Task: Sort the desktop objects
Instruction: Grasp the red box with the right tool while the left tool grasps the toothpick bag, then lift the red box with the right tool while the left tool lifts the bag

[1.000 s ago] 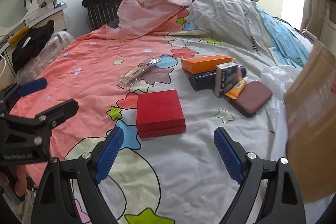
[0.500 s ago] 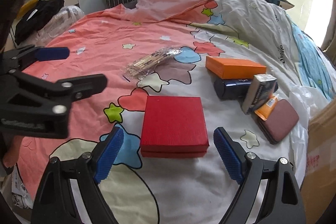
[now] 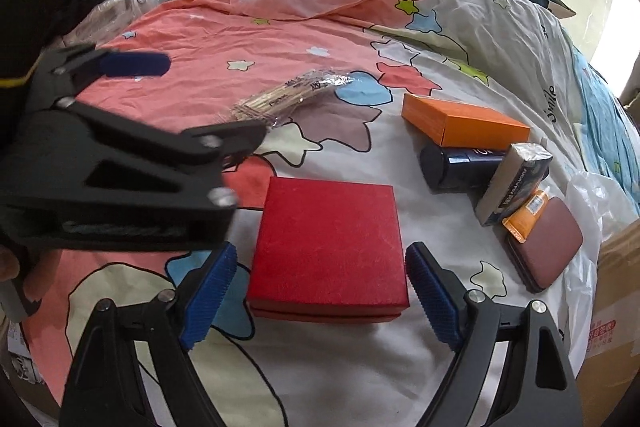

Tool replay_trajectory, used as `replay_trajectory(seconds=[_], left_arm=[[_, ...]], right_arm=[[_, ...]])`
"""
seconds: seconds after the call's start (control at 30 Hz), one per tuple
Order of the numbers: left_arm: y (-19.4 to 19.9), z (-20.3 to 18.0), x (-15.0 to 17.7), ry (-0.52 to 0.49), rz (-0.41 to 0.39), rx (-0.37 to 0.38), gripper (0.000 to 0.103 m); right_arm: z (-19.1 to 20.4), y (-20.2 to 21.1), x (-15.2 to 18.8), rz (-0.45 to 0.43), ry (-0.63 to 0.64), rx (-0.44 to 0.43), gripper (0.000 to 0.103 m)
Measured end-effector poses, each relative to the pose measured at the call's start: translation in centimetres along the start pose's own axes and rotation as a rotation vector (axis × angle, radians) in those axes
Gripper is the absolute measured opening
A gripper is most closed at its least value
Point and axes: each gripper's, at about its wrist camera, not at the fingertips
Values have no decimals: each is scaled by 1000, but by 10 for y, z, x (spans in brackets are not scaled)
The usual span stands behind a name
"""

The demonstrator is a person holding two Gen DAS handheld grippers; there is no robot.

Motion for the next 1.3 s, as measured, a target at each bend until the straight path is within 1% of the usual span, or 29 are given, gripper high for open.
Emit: replay_trajectory(seconds=[0.13,0.23,0.37,0.43,0.47,0.5,0.53,0.57,0.63,0.67,0.7,0.73,0.77,0.9,1.07,1.17,1.3], left_arm=[[-15,-10,-15,-54,11,-19,103],[-27,-11,-19,-53,20,-6,103],[-48,-5,-19,-36,83,27,101],[-62,2,-19,6,127,60,99],[-66,5,-18,30,138,71,94],[-69,8,-18,52,146,78,86],[-70,8,-18,54,151,76,83],[-70,7,-18,49,154,71,81],[-70,4,-18,41,162,76,72],[-70,2,-19,38,166,91,63],[-68,1,-20,35,170,103,56],[-67,-1,-20,27,170,107,53],[-66,-4,-20,17,170,108,47],[-59,-9,-21,-18,168,94,37],[-49,-2,-23,-9,160,99,35],[-36,0,-24,-10,146,92,35],[-15,-2,-21,-5,124,103,35]], right_arm=[[-4,-6,-3,15,-15,-6,84],[-6,-11,-5,25,-13,-5,84],[-10,-17,-8,35,-21,-5,84],[-13,-22,-9,45,-35,-22,81],[-15,-25,-9,50,-43,-32,77],[-17,-27,-9,53,-53,-45,75],[-18,-27,-8,51,-61,-54,73],[-18,-27,-8,44,-59,-52,68],[-18,-26,-8,40,-58,-51,68],[-18,-25,-7,38,-57,-51,67],[-18,-25,-7,37,-60,-53,67],[-18,-24,-7,37,-64,-55,67],[-19,-23,-7,37,-67,-56,67],[-21,-19,-6,33,-83,-59,67],[-23,-9,-3,17,-94,-49,67],[-23,0,0,5,-94,-40,67],[-24,13,3,-8,-102,-39,67]])
Point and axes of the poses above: each gripper's, at about its wrist camera, not at the fingertips, and y roughly against the way its jaws point, z to its left, x to its underside, and after that the axes turned 3 degrees about -y, right-handed
